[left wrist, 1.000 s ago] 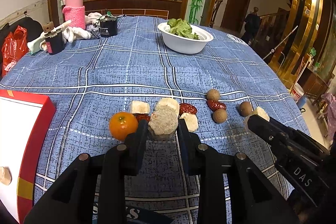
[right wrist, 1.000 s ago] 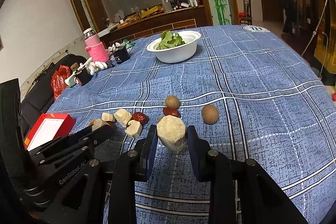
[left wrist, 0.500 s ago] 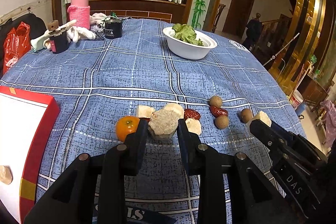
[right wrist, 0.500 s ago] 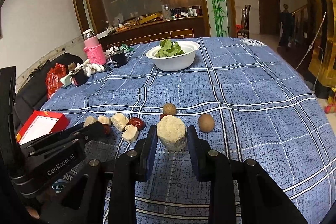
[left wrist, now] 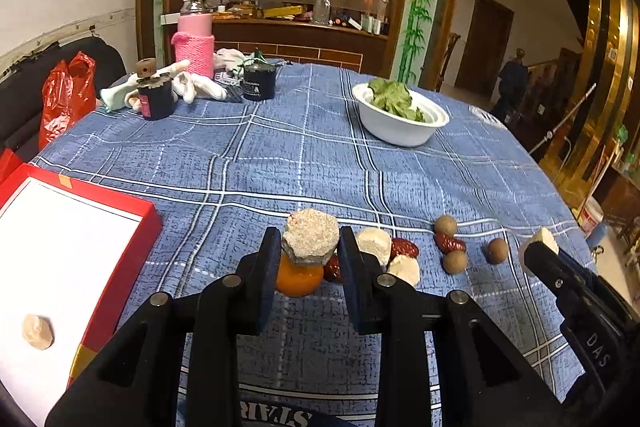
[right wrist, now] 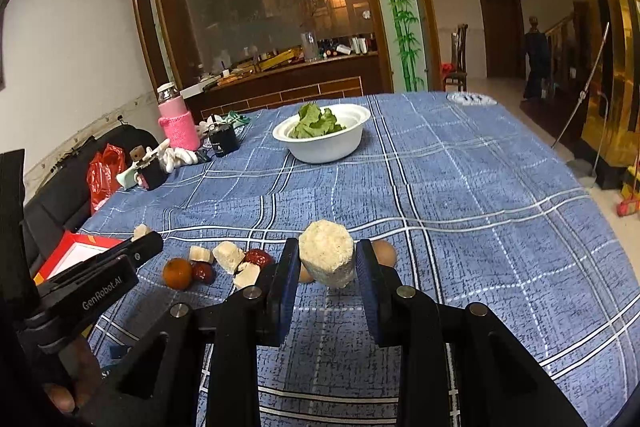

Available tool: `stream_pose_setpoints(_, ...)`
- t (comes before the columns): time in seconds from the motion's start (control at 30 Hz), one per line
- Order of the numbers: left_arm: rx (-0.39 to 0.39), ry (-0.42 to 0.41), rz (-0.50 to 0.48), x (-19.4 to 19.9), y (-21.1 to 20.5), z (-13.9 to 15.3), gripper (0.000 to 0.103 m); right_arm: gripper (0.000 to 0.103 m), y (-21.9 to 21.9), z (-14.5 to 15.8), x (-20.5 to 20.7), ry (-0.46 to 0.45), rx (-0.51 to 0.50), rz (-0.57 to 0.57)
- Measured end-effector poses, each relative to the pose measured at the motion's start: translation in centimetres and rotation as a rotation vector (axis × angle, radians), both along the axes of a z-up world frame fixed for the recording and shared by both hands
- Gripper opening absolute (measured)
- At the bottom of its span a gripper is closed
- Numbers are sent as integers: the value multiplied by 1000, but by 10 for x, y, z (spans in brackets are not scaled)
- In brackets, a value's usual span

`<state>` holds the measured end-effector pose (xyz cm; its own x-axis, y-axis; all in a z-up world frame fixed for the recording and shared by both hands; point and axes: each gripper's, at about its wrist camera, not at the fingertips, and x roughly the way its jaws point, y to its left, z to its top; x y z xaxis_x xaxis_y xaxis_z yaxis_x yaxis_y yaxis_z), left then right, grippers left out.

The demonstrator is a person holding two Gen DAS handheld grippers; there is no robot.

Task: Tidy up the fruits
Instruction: 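Grasp the round beige cake with the left tool while the right tool holds tofu, then move both tools over the red tray and release the cake and tofu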

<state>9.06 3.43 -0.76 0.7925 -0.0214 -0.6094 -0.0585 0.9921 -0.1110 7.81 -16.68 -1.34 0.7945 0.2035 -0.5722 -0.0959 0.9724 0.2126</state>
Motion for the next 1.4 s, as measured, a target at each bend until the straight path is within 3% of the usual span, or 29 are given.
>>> stream_pose_setpoints(0.3,3,-3,8,-1,2,2,26,30,4,-1,1,6,-12,16)
stream_pose_setpoints(0.43,21,49,26,1,3,1,26,29,8,-1,2,1,-32,19)
stream_pose_setpoints(0.7,22,68,80,-30,27,22,26,29,28,10,-8,2,-61,47)
stream_pose_setpoints(1.0,2,57,182,-65,80,44,26,29,87,39,-40,-47,-79,189)
stream_pose_setpoints(1.4,13,64,326,-93,150,50,27,29,184,46,-60,-57,-77,386)
